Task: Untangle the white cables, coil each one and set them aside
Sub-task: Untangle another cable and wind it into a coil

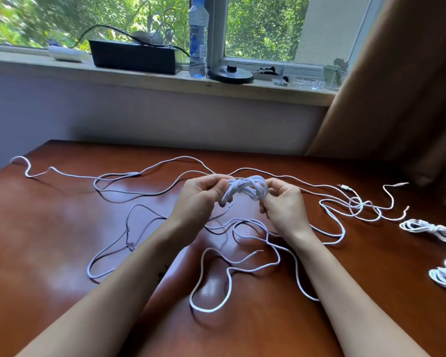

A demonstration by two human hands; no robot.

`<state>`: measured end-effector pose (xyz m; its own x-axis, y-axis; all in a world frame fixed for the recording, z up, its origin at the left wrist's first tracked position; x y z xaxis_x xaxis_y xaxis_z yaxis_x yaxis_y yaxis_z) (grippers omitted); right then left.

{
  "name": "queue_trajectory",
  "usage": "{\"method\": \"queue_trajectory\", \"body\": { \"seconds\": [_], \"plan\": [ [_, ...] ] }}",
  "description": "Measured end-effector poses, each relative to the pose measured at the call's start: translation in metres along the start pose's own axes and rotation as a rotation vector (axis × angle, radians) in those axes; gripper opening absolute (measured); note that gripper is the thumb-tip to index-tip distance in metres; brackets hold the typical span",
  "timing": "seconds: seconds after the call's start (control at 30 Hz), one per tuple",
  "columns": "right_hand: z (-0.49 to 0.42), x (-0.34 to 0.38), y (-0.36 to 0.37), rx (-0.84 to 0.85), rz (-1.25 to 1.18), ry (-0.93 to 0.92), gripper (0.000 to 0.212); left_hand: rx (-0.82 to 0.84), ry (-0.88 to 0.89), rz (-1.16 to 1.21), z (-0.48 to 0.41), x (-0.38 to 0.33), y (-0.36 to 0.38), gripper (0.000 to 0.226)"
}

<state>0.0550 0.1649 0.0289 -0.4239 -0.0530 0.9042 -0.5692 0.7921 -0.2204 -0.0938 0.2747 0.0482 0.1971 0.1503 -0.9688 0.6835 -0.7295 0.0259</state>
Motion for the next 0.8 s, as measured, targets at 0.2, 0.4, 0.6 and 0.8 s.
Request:
{"method": "queue_trajectory", "body": {
  "seconds": [0.2, 0.4, 0.6, 0.8],
  "plan": [
    [0.013, 0.006, 0.019, 0.205, 0.152, -0.103, 0.014, -0.165, -0.054, 0.064, -0.005, 0.005, -0.009, 0.022],
    [0.021, 0.009, 0.031, 0.373, 0.111, -0.190, 0.018, -0.288, -0.002, -0.098, -0.012, 0.016, -0.019, 0.020],
    [0.022, 0.013, 0.030, 0.413, -0.005, -0.196, 0.014, -0.329, 0.167, -0.358, -0.009, 0.014, -0.022, 0.021],
    [0.018, 0.018, 0.027, 0.318, 0.149, -0.398, 0.009, -0.293, 0.319, -0.523, -0.009, 0.012, -0.025, 0.018]
  ]
}}
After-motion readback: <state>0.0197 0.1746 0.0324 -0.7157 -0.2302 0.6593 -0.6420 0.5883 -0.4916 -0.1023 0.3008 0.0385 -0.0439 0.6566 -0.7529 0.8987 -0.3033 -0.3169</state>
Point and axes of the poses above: each hand's wrist, its own z-axis away from the middle knuckle, its own y-axis out of the palm, x = y × z, the point moved 3 cm from there along -z, towards the middle knuckle, and after that the axes turned 3 degrees about -y, right-handed, at the moved point
